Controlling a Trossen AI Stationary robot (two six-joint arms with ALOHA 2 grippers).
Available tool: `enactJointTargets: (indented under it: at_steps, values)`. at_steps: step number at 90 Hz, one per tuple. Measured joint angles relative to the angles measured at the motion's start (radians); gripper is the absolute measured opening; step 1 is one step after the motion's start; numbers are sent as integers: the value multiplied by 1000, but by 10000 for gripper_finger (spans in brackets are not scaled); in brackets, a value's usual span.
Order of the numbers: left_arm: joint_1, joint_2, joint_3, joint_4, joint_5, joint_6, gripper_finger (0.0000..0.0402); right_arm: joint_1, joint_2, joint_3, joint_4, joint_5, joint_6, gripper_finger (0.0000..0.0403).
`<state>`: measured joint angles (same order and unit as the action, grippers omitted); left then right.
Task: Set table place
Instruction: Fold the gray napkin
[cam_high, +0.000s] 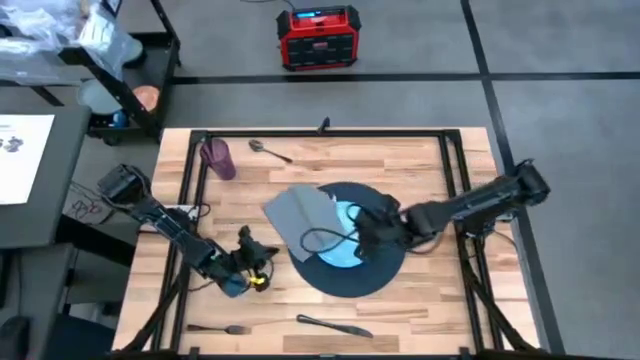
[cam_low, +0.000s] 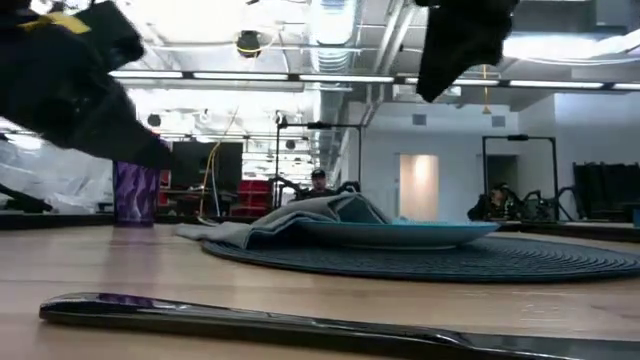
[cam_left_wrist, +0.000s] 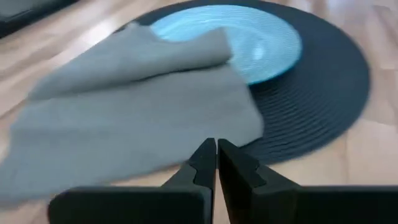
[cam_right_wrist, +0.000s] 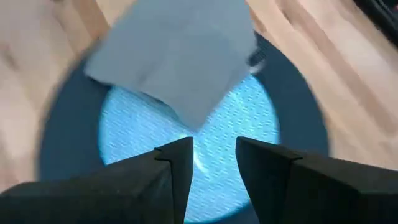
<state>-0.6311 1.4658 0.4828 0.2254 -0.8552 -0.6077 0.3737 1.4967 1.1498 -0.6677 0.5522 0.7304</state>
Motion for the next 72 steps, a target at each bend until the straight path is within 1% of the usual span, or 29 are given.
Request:
enactJointTargets:
  at_steps: [12, 20, 27, 39, 48, 51, 59, 72]
  values:
    - [86, 0, -43, 169, 124, 146, 0, 29, -22, -138, 273, 0, -39, 111]
    - [135, 0, -88, 258, 179, 187, 0, 15, 14, -200, 418, -15, -57, 111]
    - [167, -7, -142, 367, 221, 207, 0, -9, 68, -237, 549, -44, -78, 111]
    - [204, -43, -241, 564, 323, 270, 0, -53, 176, -245, 779, -166, -174, 111]
    - [236, -114, -309, 606, 374, 291, 0, -94, 244, -233, 942, -250, -264, 111]
    - [247, -144, -332, 603, 389, 291, 0, -111, 263, -218, 958, -274, -301, 111]
    - [277, -235, -383, 595, 434, 292, 0, -149, 313, -148, 915, -307, -412, 111]
    - [299, -396, -459, 593, 455, 306, 0, -169, 402, 39, 683, -316, -605, 111]
